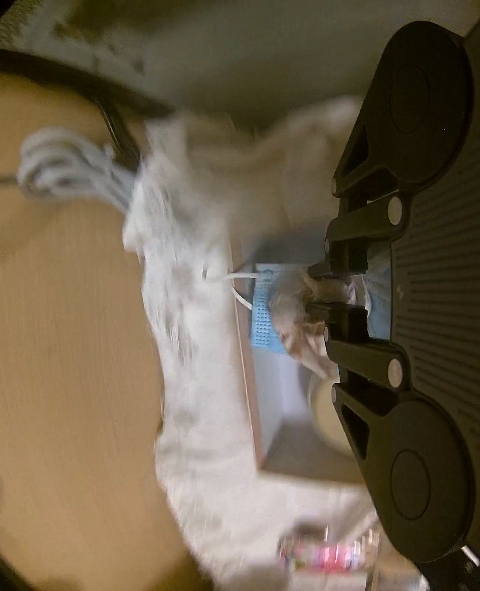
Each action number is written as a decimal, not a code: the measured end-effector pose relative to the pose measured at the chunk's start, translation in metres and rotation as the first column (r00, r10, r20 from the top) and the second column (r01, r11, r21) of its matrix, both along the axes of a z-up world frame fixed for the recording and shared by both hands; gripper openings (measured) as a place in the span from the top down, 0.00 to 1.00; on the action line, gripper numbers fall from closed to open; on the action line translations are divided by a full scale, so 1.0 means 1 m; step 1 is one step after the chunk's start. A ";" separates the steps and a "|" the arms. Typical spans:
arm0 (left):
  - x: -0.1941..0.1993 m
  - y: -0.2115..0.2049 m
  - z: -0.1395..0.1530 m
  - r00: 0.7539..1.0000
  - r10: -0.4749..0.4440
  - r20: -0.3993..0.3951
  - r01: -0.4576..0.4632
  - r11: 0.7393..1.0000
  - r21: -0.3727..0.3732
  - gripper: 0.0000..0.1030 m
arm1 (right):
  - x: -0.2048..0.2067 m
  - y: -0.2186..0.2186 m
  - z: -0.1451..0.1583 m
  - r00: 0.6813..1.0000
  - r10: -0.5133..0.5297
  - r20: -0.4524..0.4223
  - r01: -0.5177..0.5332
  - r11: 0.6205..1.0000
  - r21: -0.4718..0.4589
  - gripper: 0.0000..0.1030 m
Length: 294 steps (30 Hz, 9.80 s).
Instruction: Organize soft objects
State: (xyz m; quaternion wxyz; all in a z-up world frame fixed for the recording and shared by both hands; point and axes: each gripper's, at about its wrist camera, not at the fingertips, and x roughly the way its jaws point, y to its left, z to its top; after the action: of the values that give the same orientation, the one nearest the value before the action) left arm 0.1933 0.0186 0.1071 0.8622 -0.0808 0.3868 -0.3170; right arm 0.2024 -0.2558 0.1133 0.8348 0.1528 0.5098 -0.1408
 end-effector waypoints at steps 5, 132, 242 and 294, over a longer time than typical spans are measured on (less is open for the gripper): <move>-0.004 0.043 0.005 0.996 0.088 0.018 -0.088 0.996 -0.003 0.86 | 0.007 0.022 -0.006 0.997 0.071 0.017 -0.070 0.997 -0.013 0.86; -0.075 0.058 -0.090 0.964 -0.033 0.263 -0.117 0.836 0.536 0.73 | 0.037 0.250 0.066 0.795 0.596 0.111 -0.602 0.799 0.023 0.52; -0.087 0.263 -0.073 0.881 0.473 0.015 -0.471 0.872 0.136 0.27 | 0.092 0.291 -0.037 0.715 0.615 -0.332 -0.619 0.778 0.106 0.32; -0.009 -0.128 -0.050 0.933 -0.318 0.170 0.257 0.916 0.308 0.21 | -0.041 -0.011 0.021 0.983 0.087 0.162 -0.116 0.978 0.174 0.56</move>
State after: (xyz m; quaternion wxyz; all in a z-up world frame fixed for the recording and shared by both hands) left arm 0.1843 -0.1098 0.0570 0.8455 0.1353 0.3390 -0.3897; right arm 0.1613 -0.2665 0.1342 0.8602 0.2130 0.4619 -0.0383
